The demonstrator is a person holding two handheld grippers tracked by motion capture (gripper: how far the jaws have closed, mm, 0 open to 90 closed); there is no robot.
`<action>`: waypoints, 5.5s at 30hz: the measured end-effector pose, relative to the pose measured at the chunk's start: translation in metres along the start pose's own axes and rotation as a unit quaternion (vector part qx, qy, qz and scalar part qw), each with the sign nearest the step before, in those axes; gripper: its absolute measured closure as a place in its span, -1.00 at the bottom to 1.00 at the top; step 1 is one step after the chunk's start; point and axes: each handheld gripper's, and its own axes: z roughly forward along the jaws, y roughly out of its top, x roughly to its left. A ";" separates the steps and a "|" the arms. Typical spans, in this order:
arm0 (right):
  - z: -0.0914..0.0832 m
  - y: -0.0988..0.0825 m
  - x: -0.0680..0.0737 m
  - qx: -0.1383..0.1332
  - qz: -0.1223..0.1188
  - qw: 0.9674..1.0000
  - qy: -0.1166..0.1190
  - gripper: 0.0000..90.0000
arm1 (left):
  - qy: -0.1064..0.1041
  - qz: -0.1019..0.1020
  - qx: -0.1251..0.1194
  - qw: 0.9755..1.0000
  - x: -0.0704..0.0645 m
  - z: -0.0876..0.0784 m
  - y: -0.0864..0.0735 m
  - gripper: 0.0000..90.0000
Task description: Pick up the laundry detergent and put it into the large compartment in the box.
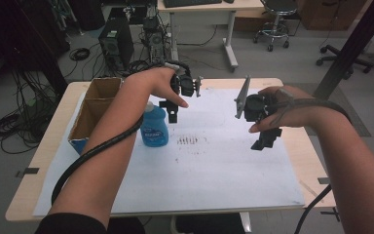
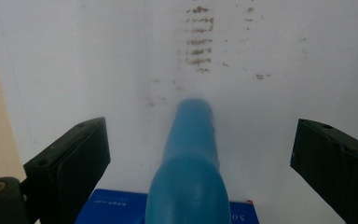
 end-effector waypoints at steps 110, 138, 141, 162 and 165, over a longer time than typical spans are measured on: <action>0.014 0.003 0.005 -0.002 0.000 1.000 -0.002 -0.87 | 0.003 -0.028 -0.005 1.000 0.004 -0.007 -0.067 -0.90; 0.021 0.005 0.004 -0.002 0.000 1.000 0.003 -0.87 | -0.007 -0.027 0.005 1.000 0.004 0.024 -0.068 -0.88; 0.022 0.006 0.004 -0.001 0.000 1.000 0.003 -0.87 | -0.006 -0.028 0.006 1.000 0.004 0.026 -0.070 -0.88; 0.023 0.004 0.004 -0.001 0.003 1.000 0.001 -0.86 | -0.007 -0.027 0.016 0.999 0.002 0.034 -0.067 -0.62; 0.024 0.004 0.004 0.000 0.002 1.000 0.001 -0.86 | -0.007 -0.027 0.018 0.999 0.002 0.035 -0.066 -0.57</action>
